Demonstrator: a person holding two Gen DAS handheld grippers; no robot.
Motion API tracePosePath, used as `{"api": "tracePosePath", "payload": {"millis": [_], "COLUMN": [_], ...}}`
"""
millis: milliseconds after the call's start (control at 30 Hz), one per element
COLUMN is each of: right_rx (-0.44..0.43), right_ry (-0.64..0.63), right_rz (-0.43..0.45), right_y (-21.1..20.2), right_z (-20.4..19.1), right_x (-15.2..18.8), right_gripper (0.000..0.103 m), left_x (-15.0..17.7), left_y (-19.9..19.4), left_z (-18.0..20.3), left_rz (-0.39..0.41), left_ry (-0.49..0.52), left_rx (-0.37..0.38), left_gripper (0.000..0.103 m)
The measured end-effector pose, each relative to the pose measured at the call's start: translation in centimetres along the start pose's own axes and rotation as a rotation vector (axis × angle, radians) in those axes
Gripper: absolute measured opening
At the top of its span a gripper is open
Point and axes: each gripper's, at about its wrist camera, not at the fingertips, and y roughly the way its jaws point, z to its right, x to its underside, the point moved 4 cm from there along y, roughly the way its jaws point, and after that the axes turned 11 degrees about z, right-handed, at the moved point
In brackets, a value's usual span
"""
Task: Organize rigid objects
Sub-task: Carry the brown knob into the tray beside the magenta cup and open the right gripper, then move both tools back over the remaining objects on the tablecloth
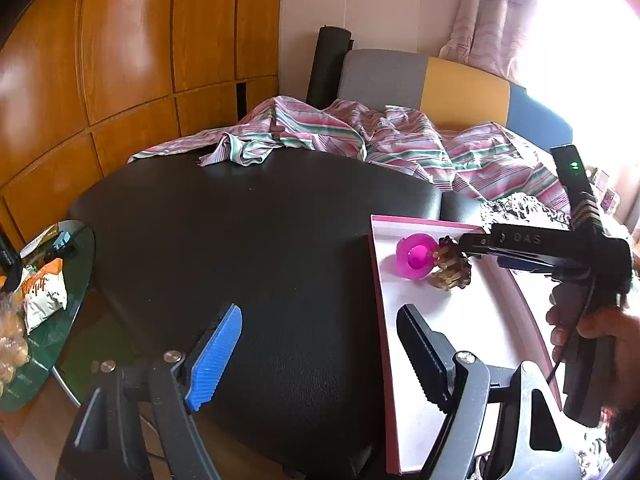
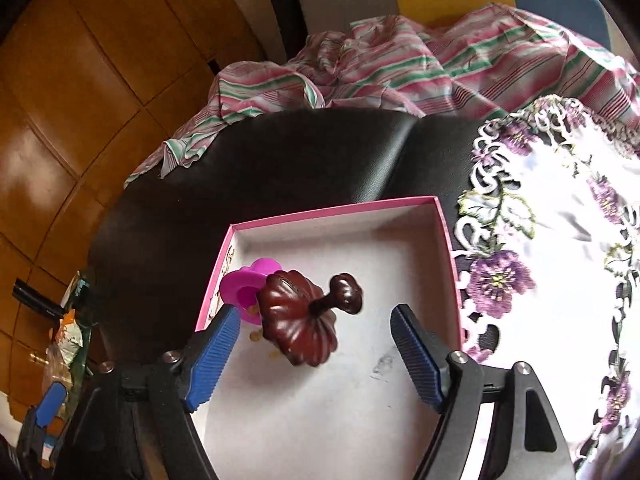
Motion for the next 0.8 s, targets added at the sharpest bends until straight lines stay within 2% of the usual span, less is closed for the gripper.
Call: {"api": "tracePosePath", "payload": {"millis": [800], "right_rx": [0.068], "right_ry": [-0.099], "right_rz": [0.129], "right_y": [-9.4], "right_z": [1.9], "right_x": [2.3], "right_gripper": [0.079], "left_x": [-0.1], "left_y": [-1.4], "left_z": [2.7], "left_rz": [0.027], "left_ry": [0.107], "left_rx": [0.026], "left_gripper": [0.084]}}
